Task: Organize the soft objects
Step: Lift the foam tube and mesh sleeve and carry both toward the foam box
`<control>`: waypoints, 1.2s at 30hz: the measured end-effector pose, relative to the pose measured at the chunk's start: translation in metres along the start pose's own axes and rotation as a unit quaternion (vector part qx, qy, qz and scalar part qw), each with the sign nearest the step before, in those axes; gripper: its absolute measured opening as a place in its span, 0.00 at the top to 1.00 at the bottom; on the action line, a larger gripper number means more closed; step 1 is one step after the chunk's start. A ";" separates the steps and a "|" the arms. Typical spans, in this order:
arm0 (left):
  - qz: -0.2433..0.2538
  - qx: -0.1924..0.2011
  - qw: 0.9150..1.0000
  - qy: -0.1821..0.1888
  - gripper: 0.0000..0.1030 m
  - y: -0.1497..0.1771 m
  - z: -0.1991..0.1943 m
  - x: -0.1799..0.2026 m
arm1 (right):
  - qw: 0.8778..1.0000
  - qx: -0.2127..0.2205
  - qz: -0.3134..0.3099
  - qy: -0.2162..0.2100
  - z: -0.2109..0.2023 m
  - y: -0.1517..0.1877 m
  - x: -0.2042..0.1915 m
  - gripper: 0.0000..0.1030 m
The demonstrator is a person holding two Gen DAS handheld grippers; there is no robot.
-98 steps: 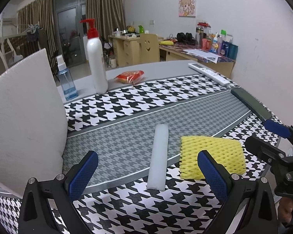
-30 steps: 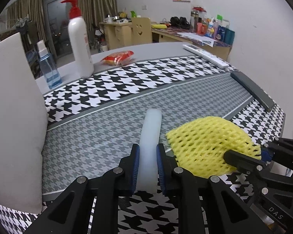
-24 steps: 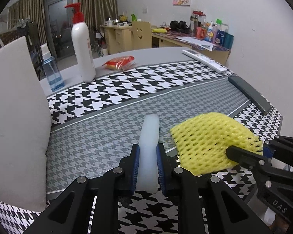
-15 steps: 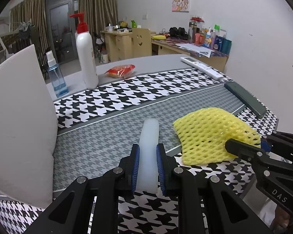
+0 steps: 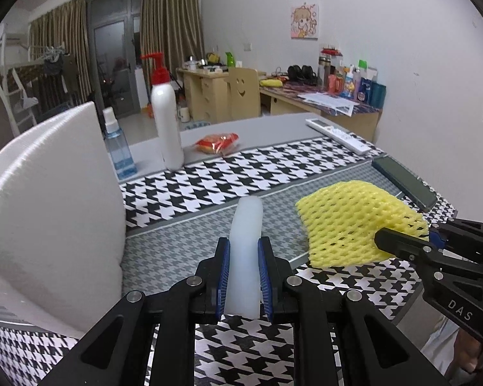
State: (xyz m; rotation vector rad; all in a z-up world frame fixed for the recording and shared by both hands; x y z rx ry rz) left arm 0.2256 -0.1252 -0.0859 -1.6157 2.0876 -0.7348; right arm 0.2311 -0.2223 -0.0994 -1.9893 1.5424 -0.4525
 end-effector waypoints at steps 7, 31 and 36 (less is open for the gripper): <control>-0.004 0.015 1.000 -0.007 0.81 -0.002 -0.015 -0.005 | 1.000 0.013 -0.002 -0.003 -0.007 -0.006 -0.003 0.81; -0.005 0.073 0.996 -0.044 0.81 -0.019 -0.054 -0.020 | 0.998 0.060 -0.015 -0.017 -0.031 -0.029 -0.018 0.81; -0.004 0.082 0.995 -0.049 0.81 -0.024 -0.059 -0.022 | 0.997 0.071 -0.018 -0.018 -0.035 -0.035 -0.021 0.81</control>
Point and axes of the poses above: each gripper's, at about its wrist camera, not at the fingertips, and z roughly the way its jaws point, x to its right, y to its underside, the point moved 7 cm from there along z, roughly the way its jaws point, and after that the axes turned 12 degrees about -x, right-handed, at the moved point
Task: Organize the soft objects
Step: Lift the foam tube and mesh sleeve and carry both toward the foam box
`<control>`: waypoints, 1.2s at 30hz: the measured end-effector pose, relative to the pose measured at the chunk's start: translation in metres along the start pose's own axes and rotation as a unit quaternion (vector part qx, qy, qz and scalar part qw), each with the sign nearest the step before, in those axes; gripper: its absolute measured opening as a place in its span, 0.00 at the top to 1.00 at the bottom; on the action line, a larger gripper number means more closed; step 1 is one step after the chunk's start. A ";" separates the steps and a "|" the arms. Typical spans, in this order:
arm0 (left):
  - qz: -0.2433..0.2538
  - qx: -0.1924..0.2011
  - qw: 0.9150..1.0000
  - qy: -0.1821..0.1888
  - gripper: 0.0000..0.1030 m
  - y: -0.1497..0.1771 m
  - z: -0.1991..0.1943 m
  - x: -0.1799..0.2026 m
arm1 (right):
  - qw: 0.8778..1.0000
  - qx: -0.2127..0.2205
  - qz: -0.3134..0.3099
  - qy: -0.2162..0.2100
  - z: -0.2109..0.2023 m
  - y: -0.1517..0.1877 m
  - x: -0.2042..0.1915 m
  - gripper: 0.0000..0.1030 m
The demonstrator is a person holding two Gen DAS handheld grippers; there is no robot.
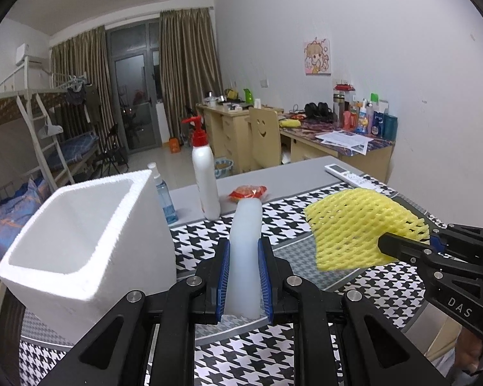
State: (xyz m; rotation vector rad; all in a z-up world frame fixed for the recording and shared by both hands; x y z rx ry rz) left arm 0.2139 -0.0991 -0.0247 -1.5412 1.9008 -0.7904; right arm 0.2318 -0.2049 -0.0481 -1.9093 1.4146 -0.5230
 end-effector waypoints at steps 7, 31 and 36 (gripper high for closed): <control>-0.007 0.016 1.000 -0.006 0.81 -0.008 -0.010 -0.008 | 1.000 0.018 -0.007 -0.002 -0.007 -0.013 -0.004 0.81; -0.017 0.059 0.998 -0.030 0.81 -0.029 -0.035 -0.029 | 0.998 0.057 -0.025 -0.023 -0.022 -0.042 -0.024 0.81; -0.022 0.065 0.997 -0.036 0.81 -0.030 -0.038 -0.033 | 0.997 0.061 -0.030 -0.029 -0.021 -0.047 -0.029 0.81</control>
Point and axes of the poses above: each gripper's, at about its wrist camera, not at the fingertips, and z roughly the way its jaws point, x to its right, y to its underside, the point moved 7 cm from there along z, roughly the way its jaws point, and after that the axes turned 12 degrees about -x, right-handed, at the moved point
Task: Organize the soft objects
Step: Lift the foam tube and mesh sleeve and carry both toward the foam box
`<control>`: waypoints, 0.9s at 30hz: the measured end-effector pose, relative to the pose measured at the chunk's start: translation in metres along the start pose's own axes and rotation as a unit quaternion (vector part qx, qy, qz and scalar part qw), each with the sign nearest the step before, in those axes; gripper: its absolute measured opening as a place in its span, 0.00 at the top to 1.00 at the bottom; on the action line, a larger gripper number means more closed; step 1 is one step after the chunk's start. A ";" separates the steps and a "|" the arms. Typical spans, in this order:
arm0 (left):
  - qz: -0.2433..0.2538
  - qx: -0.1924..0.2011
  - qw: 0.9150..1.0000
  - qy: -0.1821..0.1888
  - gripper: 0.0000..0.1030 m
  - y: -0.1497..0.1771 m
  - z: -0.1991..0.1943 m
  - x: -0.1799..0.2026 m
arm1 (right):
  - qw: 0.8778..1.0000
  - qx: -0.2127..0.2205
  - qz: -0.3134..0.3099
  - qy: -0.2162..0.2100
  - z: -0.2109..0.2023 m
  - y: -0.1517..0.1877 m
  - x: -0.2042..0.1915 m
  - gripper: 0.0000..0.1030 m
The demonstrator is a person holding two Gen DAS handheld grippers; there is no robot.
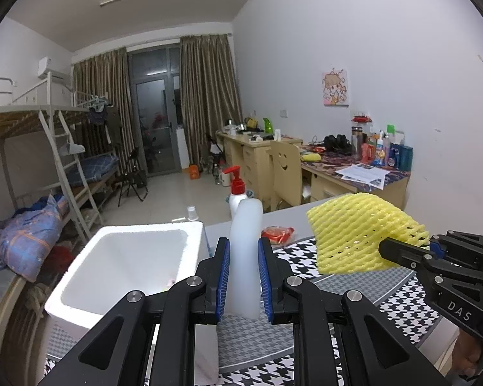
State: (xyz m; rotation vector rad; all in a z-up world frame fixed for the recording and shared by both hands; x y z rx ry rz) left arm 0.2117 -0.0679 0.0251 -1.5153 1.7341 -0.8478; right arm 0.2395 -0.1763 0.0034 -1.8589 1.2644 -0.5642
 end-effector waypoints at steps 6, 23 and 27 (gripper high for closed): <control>-0.005 0.008 1.000 -0.010 0.81 -0.002 -0.004 -0.009 | 1.000 0.007 -0.006 -0.006 -0.001 -0.007 -0.006 0.81; -0.026 0.018 0.999 -0.035 0.81 -0.010 -0.009 -0.042 | 0.999 0.012 -0.020 -0.028 0.009 -0.020 -0.025 0.81; -0.031 0.017 0.999 -0.042 0.81 -0.009 -0.009 -0.046 | 0.999 0.012 -0.025 -0.035 0.012 -0.023 -0.030 0.81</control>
Point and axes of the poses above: each gripper's, at about its wrist camera, not at the fingertips, and z roughly the way its jaws point, x to its right, y to its underside, the point moved 7 cm from there along z, roughly the way its jaws point, and after that the axes turned 12 degrees about -x, right-handed, at the moved point
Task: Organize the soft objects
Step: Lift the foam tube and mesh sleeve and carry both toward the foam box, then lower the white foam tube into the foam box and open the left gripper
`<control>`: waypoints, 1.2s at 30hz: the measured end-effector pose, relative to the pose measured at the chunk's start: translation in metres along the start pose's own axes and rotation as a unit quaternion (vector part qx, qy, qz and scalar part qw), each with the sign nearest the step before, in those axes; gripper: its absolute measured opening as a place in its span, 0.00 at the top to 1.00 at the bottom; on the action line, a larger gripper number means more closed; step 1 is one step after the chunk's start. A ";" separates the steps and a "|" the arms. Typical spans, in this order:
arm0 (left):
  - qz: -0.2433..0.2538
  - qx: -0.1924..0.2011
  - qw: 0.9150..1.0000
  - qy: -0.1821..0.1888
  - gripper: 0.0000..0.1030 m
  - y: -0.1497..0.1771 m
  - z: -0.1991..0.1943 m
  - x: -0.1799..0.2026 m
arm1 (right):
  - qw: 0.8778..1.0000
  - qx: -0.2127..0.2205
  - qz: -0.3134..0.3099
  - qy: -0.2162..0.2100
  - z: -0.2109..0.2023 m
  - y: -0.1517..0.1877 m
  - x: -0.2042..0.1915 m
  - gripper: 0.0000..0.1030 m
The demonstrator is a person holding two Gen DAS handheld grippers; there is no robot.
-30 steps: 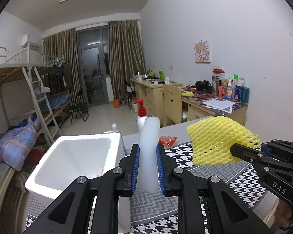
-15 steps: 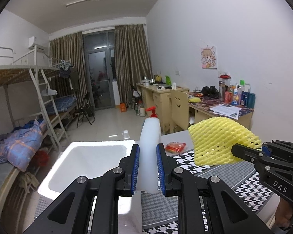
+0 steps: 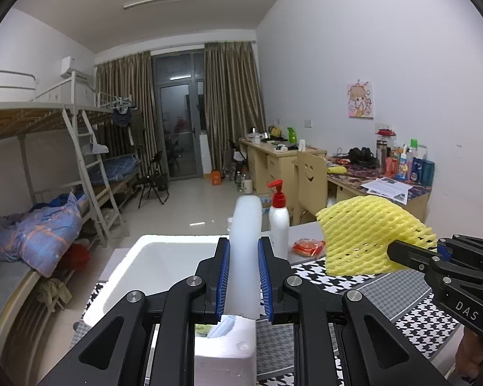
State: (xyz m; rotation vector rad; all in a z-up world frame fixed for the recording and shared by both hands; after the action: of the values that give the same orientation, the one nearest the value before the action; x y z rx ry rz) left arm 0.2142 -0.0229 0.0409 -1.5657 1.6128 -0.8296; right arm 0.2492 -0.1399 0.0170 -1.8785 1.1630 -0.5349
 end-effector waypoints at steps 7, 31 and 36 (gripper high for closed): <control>-0.009 0.000 1.000 -0.011 0.81 0.000 0.001 -0.010 | 1.000 -0.001 -0.003 -0.012 0.007 -0.006 -0.010 0.81; -0.035 -0.003 0.999 -0.041 0.81 0.005 0.003 -0.039 | 0.998 -0.002 -0.030 -0.051 0.020 -0.021 -0.049 0.81; -0.039 -0.010 0.998 -0.052 0.81 0.006 0.008 -0.046 | 0.998 -0.010 -0.032 -0.061 0.028 -0.024 -0.056 0.81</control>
State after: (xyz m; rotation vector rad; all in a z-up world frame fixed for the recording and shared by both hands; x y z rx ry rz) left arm 0.2174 0.0236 0.0342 -1.6670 1.4984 -0.7634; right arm 0.2551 -0.0738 0.0256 -1.9421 1.0350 -0.4378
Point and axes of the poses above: each gripper's, at about its wrist camera, not at the fingertips, and z roughly the way its jaws point, x to its right, y to its underside, the point moved 7 cm from there along z, roughly the way its jaws point, and after that the axes turned 12 degrees about -x, right-handed, at the moved point
